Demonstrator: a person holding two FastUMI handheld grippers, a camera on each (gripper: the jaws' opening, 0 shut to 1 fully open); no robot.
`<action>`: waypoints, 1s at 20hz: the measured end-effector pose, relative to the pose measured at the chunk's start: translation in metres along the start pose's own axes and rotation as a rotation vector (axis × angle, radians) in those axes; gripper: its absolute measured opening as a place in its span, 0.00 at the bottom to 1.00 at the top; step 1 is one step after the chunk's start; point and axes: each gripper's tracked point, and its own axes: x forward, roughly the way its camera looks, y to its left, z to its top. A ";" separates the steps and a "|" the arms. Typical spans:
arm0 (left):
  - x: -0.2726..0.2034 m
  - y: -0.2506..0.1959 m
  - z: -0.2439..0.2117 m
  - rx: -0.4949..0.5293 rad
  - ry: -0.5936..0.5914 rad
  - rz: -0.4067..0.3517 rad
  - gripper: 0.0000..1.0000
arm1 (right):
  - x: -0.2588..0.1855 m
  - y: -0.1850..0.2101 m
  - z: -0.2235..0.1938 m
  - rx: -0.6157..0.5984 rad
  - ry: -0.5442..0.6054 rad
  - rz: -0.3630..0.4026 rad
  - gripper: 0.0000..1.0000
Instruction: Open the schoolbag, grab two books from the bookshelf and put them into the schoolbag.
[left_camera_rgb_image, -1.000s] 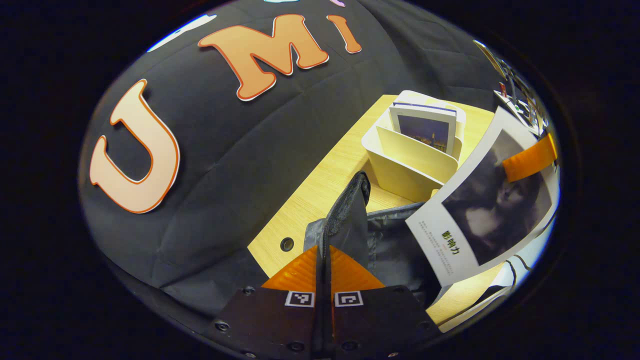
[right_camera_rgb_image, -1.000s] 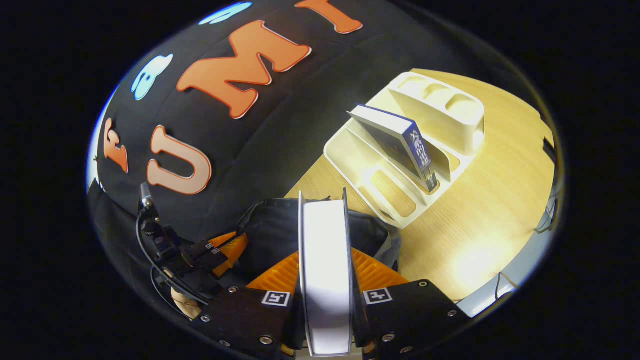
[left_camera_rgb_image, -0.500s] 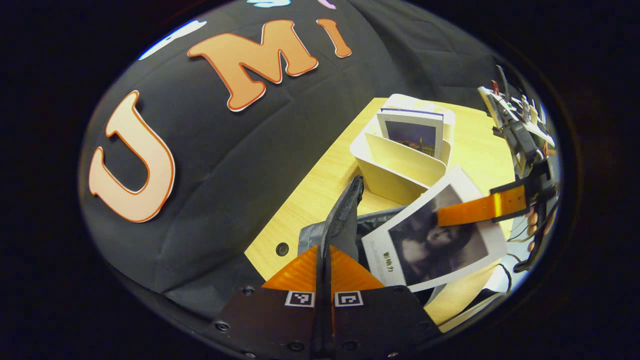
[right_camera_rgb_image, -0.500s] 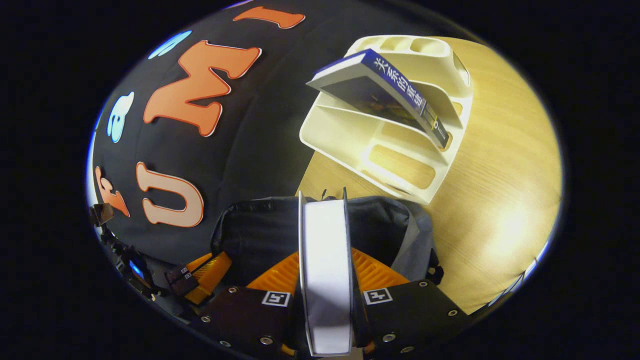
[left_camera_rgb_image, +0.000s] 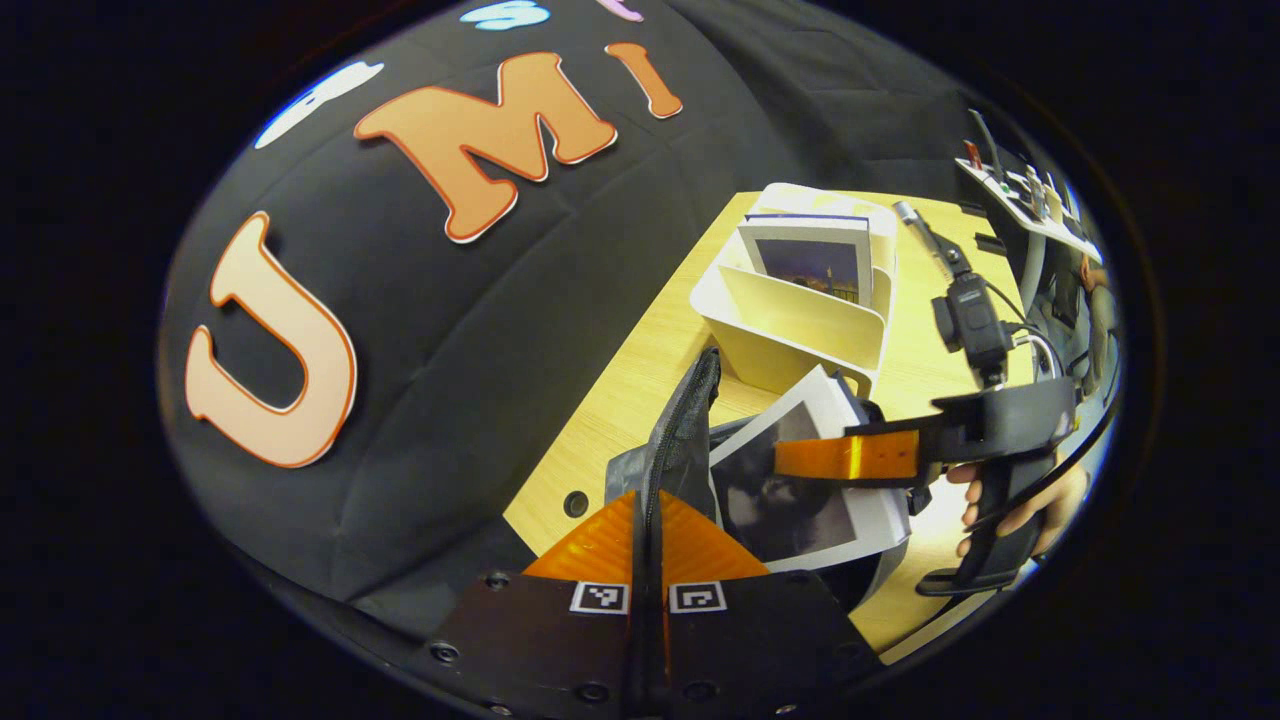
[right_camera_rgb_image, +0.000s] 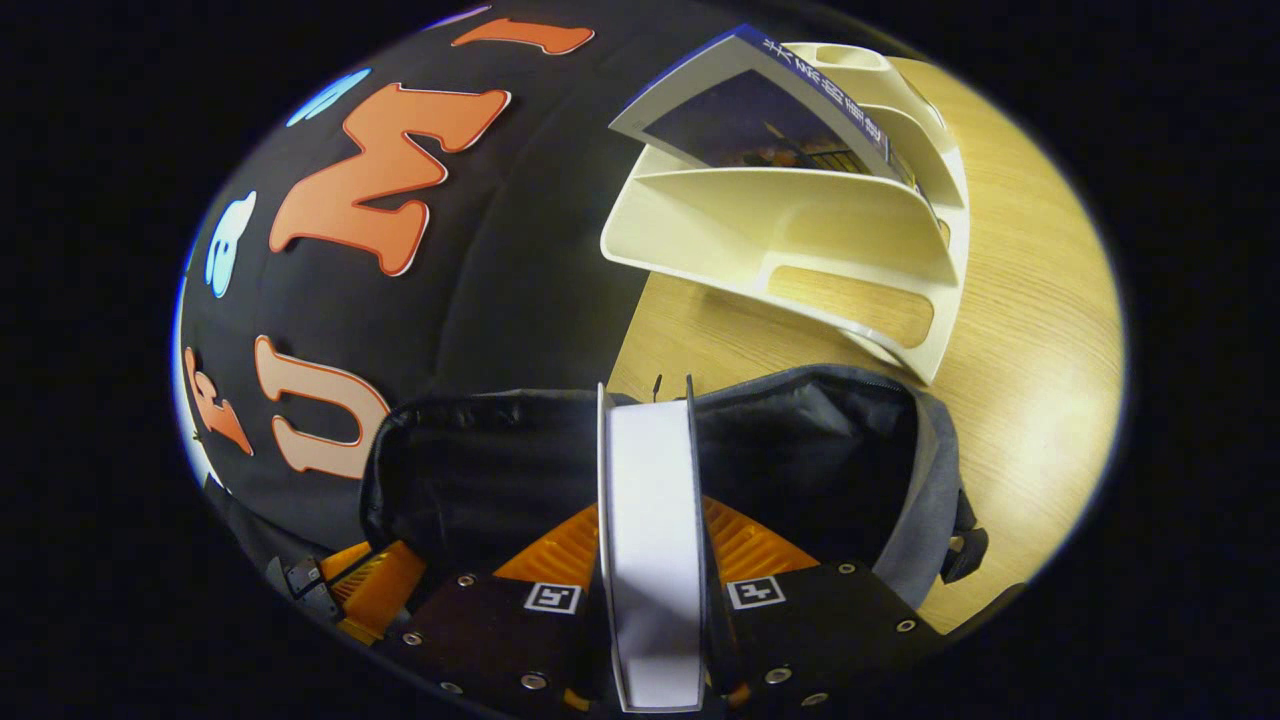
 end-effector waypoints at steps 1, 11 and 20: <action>-0.002 -0.001 0.000 0.006 -0.004 0.004 0.01 | 0.007 0.000 -0.005 0.002 -0.007 -0.004 0.39; 0.013 0.001 -0.022 -0.082 0.020 -0.030 0.01 | 0.015 -0.039 -0.019 -0.011 0.019 -0.184 0.89; 0.022 -0.018 -0.024 -0.147 0.007 -0.110 0.01 | -0.063 -0.065 0.045 -0.096 -0.066 -0.291 0.98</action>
